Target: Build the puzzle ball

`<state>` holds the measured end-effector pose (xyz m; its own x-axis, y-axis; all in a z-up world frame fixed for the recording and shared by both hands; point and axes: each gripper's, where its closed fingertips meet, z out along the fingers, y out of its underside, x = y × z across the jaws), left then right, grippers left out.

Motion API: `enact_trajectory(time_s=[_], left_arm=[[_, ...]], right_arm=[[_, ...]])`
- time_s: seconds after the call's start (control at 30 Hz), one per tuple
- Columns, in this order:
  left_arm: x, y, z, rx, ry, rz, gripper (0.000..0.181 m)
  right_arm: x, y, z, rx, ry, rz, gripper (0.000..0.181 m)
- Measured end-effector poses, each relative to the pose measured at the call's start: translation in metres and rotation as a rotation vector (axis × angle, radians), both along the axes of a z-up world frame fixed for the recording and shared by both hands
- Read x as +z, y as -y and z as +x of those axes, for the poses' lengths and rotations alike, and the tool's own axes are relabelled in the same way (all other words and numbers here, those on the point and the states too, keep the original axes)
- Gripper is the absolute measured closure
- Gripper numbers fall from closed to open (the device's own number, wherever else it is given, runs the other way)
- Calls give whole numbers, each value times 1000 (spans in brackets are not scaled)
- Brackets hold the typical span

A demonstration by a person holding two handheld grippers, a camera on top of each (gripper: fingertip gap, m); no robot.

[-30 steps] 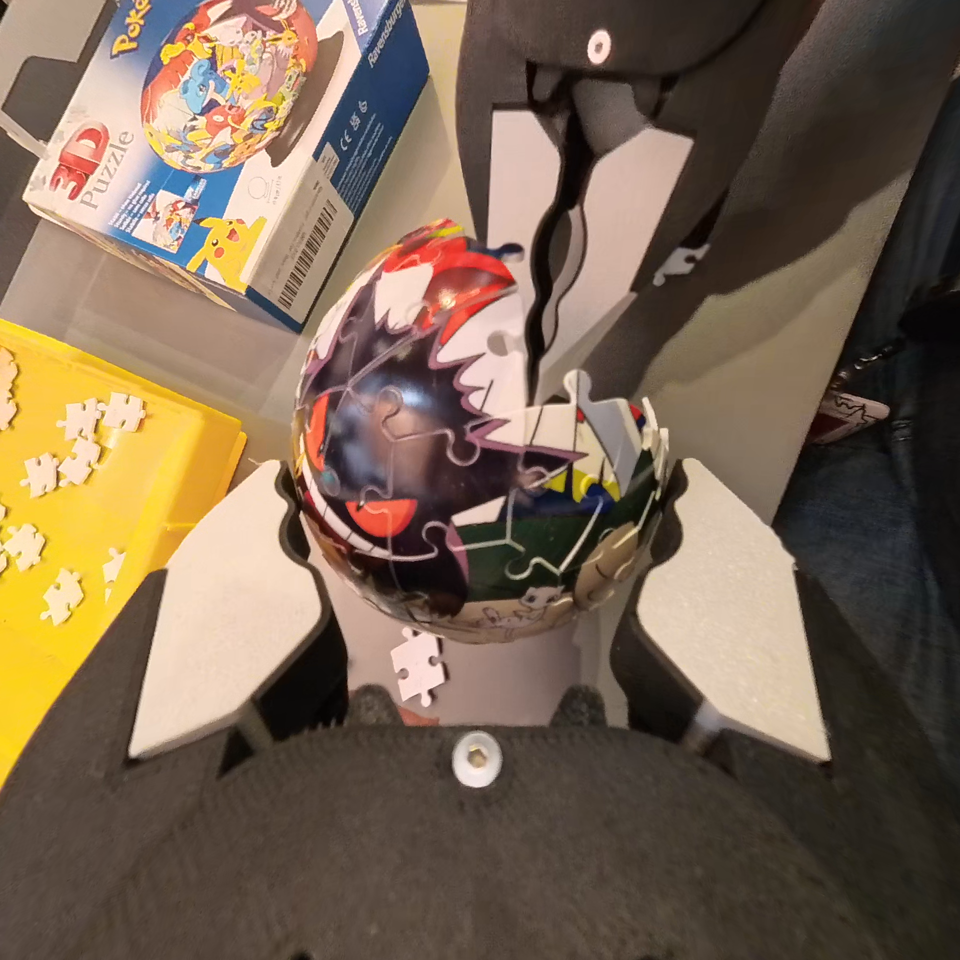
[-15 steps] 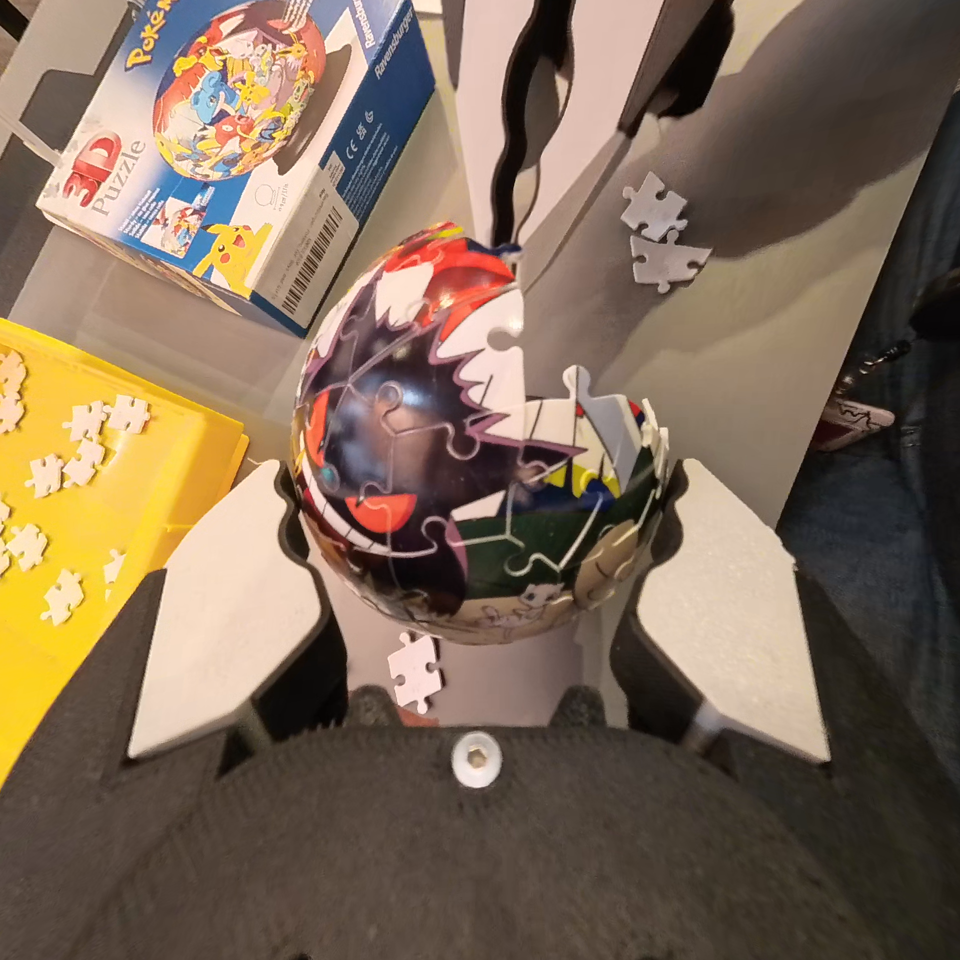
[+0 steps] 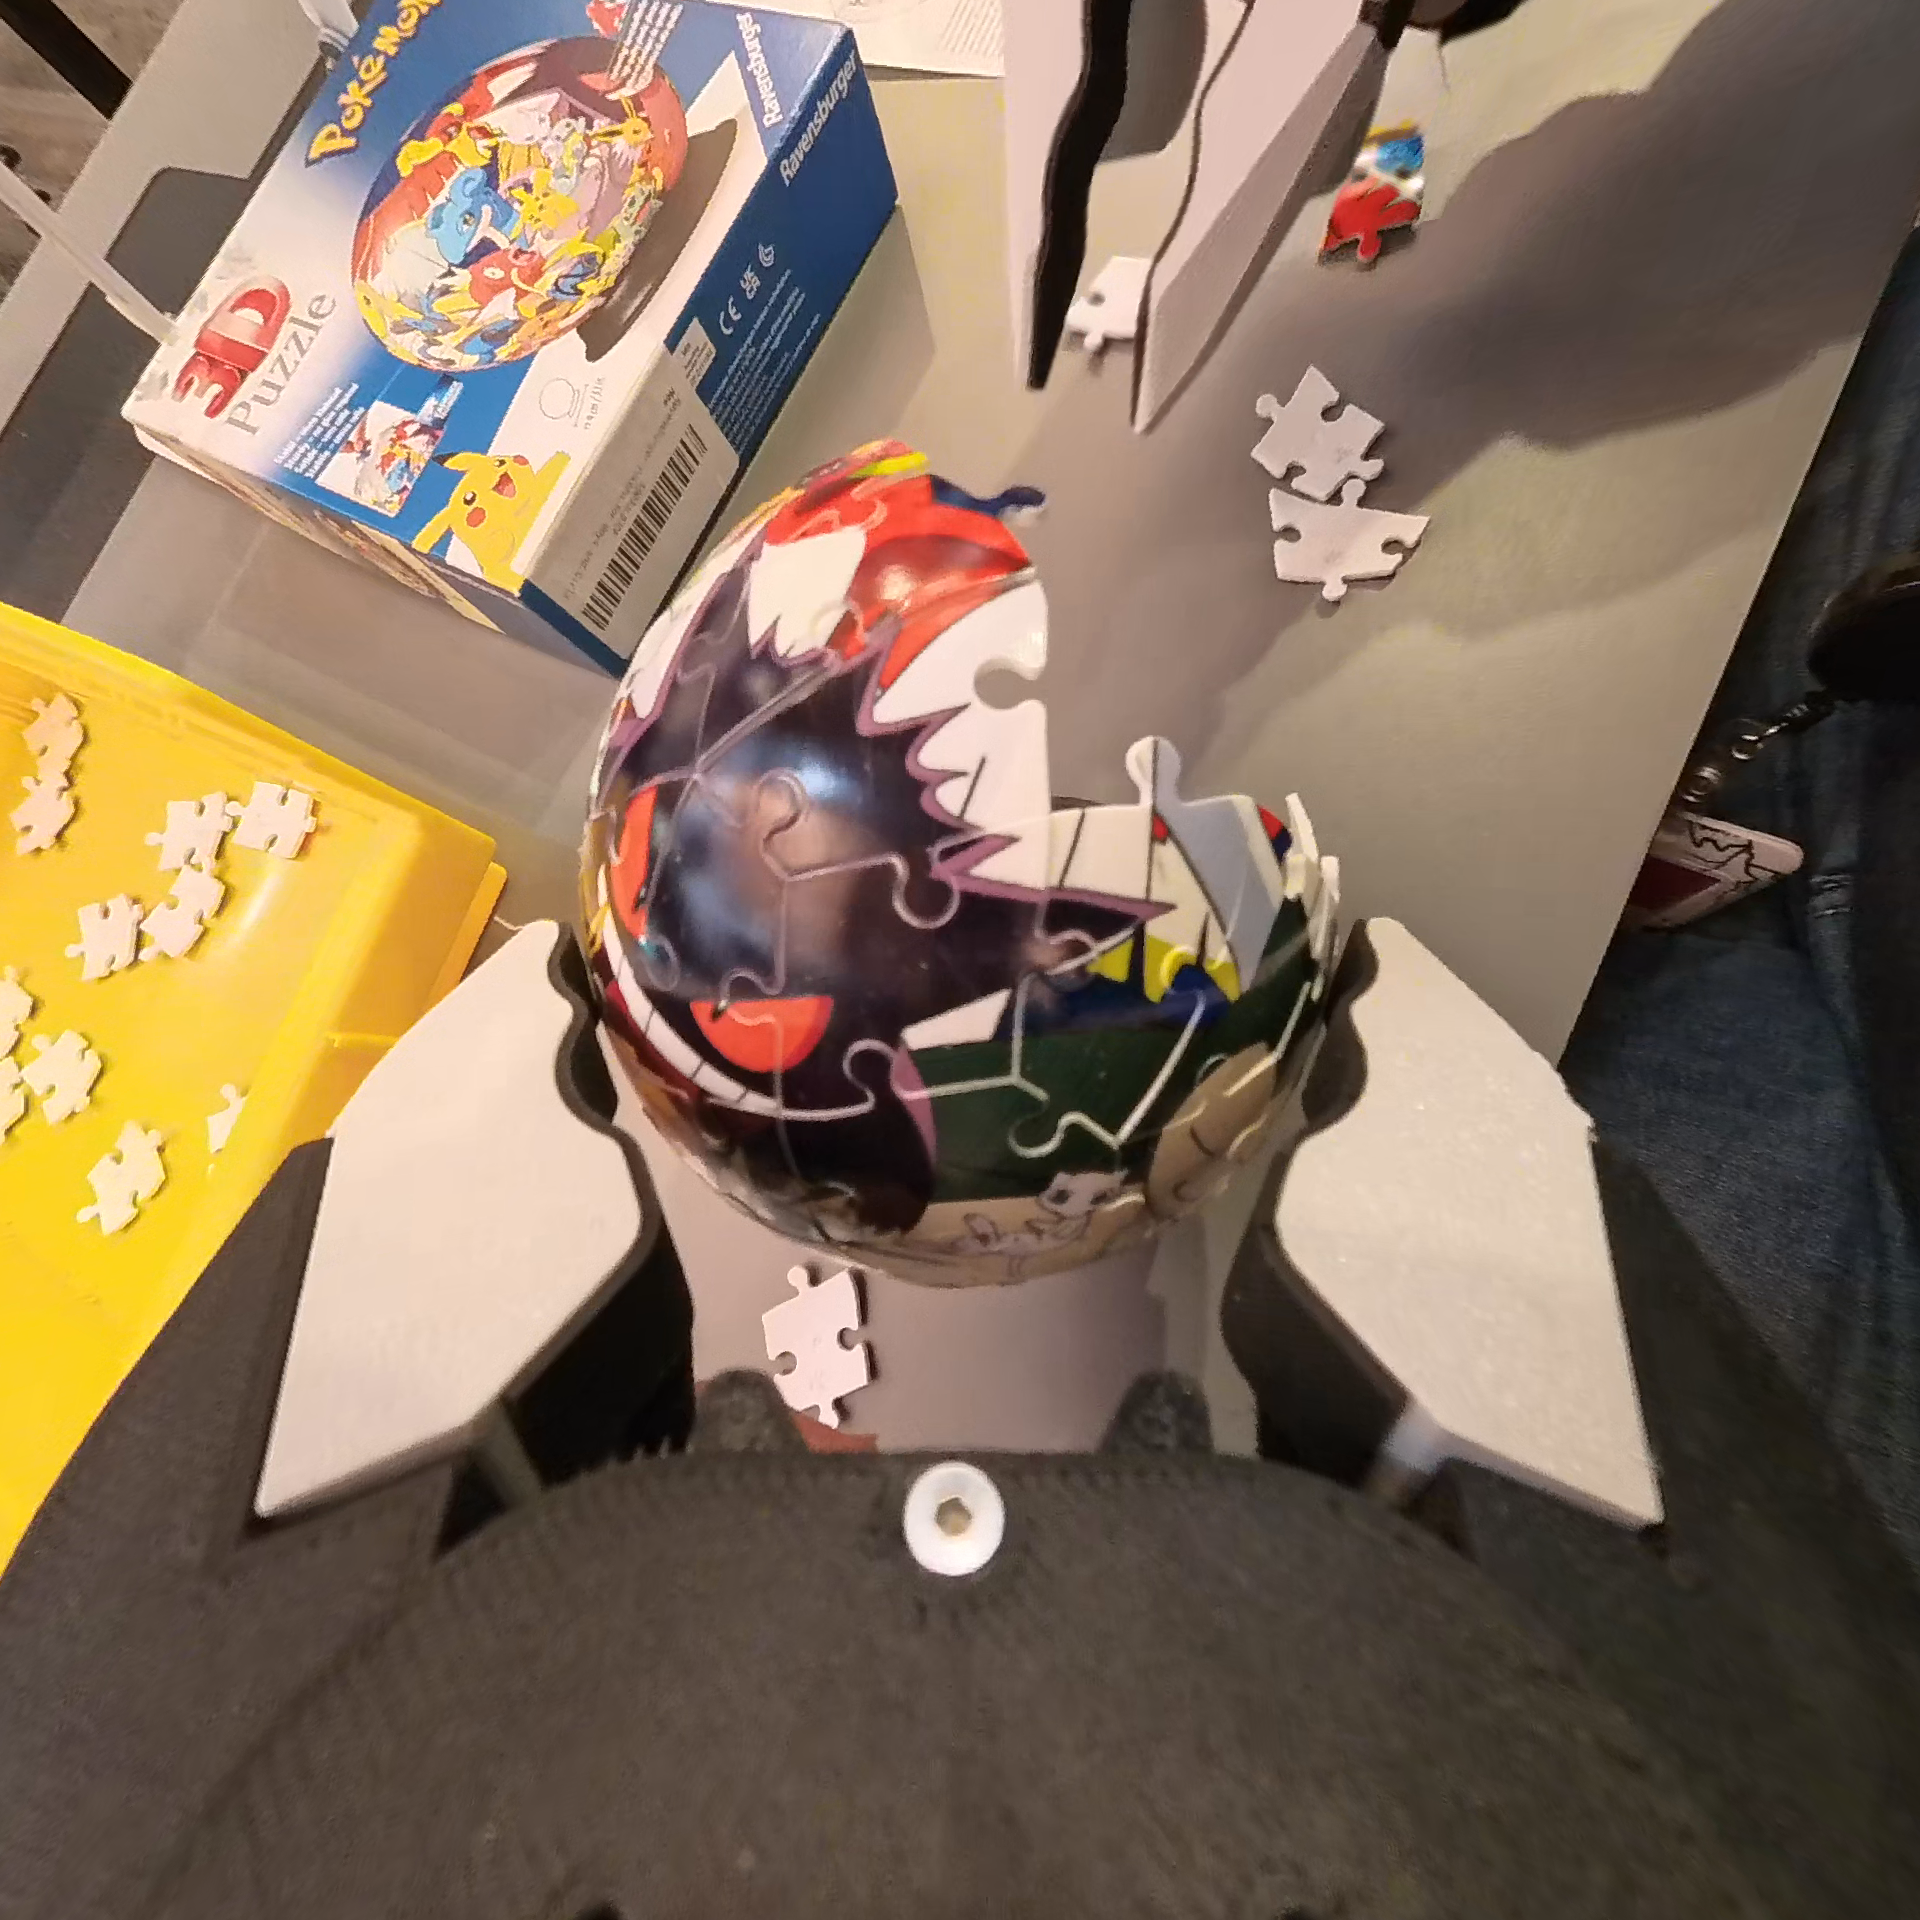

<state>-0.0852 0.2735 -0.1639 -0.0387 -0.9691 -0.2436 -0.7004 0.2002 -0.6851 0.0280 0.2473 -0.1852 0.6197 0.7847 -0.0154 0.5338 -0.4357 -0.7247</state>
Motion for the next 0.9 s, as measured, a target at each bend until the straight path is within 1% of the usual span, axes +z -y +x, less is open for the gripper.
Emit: enact_trajectory(time_s=[0.13,0.27,0.5,0.67,0.77,0.9], left_arm=[[0,0,0,5,2,10,51],[0,0,0,7,10,6,51],[0,0,0,6,10,12,51],[0,0,-1,9,13,18,51],[0,0,-1,10,14,18,51],[-1,0,-1,12,14,25,51]], right_arm=[[0,9,5,-16,-1,-10,155],[-6,21,13,-26,7,-44,152],[-8,35,16,-48,3,-55,151],[-8,41,38,-89,35,-58,148],[-11,55,37,-60,28,-94,144],[-23,63,32,-25,90,-87,143]])
